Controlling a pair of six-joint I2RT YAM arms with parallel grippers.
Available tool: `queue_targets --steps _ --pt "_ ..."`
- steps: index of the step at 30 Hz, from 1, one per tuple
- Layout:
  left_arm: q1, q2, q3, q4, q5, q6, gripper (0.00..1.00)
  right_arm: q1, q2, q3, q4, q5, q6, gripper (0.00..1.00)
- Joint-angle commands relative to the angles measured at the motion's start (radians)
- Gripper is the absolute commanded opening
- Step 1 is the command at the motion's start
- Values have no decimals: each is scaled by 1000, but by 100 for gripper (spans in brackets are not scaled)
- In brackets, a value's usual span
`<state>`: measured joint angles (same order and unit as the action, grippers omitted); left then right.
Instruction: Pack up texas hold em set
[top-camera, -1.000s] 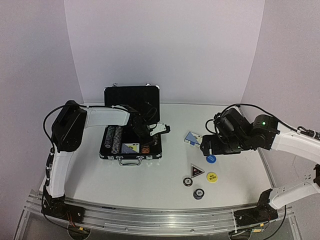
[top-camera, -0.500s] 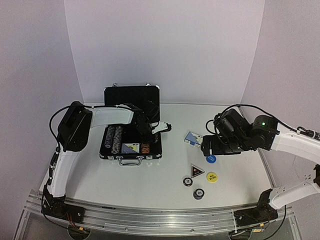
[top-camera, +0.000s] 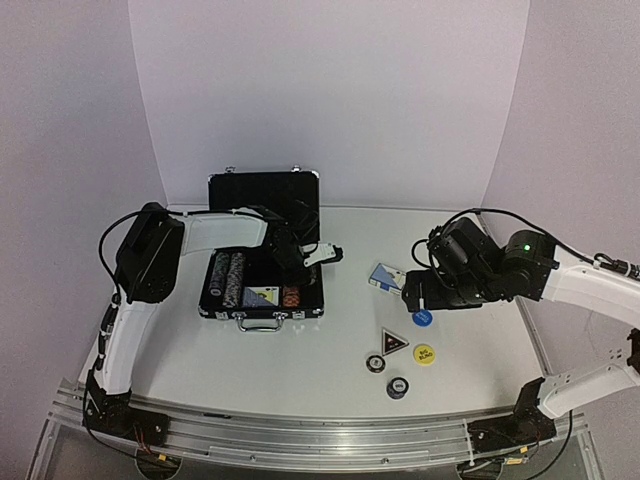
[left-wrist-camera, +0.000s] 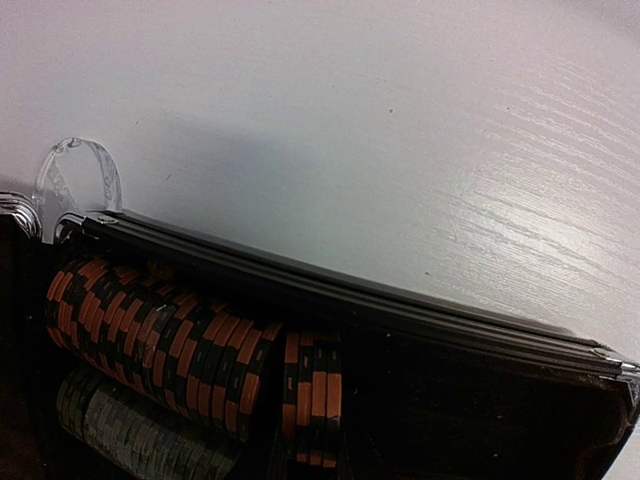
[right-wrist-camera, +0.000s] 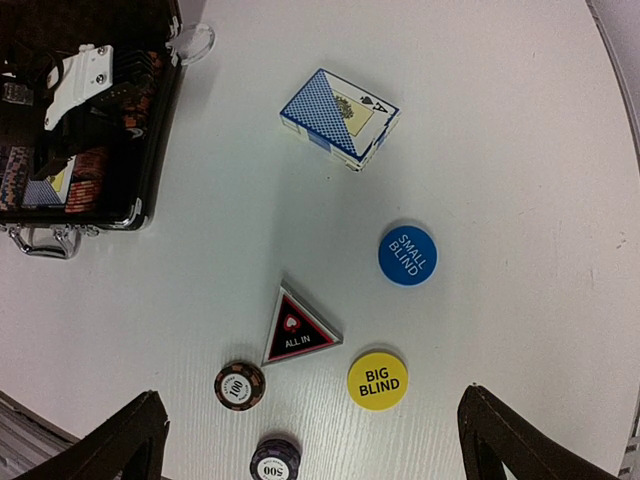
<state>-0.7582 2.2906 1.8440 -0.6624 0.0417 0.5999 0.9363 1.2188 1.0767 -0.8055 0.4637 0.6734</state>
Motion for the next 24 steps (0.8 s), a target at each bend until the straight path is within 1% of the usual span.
queue_targets --steps 1,6,12,21,24 --pt "-1 -14 55 33 19 -14 17 -6 -2 6 3 0 -12 98" --pt "-1 -14 51 34 17 -11 22 -6 -2 9 3 -5 -18 98" --pt "-1 -5 52 34 -4 -20 22 -6 0 14 4 -7 -21 98" --pt "-1 -33 52 54 -35 -24 24 -6 25 38 3 -25 -46 98" --pt "-1 -35 50 68 -81 -21 24 -6 32 42 4 -27 -50 98"
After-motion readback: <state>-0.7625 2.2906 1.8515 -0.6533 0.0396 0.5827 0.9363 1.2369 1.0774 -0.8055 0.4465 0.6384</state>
